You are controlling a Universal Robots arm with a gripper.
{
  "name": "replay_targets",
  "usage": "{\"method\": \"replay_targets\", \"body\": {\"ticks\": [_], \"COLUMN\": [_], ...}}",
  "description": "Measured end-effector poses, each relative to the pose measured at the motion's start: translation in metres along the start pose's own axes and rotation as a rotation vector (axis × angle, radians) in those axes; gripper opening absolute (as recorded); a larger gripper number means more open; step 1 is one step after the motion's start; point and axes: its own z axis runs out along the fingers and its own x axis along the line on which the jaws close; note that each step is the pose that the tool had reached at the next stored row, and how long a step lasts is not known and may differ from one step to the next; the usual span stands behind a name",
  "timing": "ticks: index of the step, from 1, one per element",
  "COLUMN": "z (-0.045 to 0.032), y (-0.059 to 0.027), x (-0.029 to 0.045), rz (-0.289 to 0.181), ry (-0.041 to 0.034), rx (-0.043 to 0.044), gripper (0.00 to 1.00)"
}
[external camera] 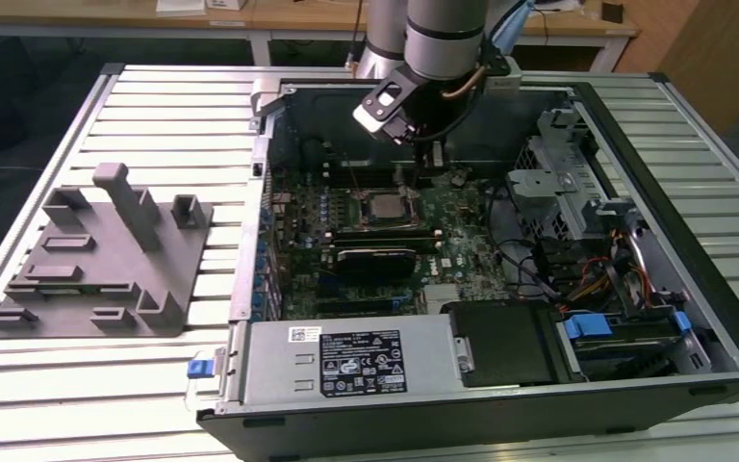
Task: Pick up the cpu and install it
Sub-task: 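Close the cpu cover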
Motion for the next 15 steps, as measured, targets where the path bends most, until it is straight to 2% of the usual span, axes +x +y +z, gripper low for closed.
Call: {"method": "replay_targets", "body": {"ticks": [7, 8, 9, 10, 15], "z": [0.0001, 0.0004, 0.0007, 0.0008, 0.0008], "y": [-0.0024, -0.0024, -0.0024, -0.0024, -0.0024], "x": [0.0, 0.0, 0.0, 0.0, 0.0], "rz": [0.0, 0.0, 0.0, 0.0, -0.001], "ry": [-0.0001, 0.0003, 0.0003, 0.0001, -0.0001], "rx": [0.0002, 0.0047, 0.02, 0.0314, 0.0354], "gripper": [0.11, 0.11, 0.11, 0.11, 0.11]}}
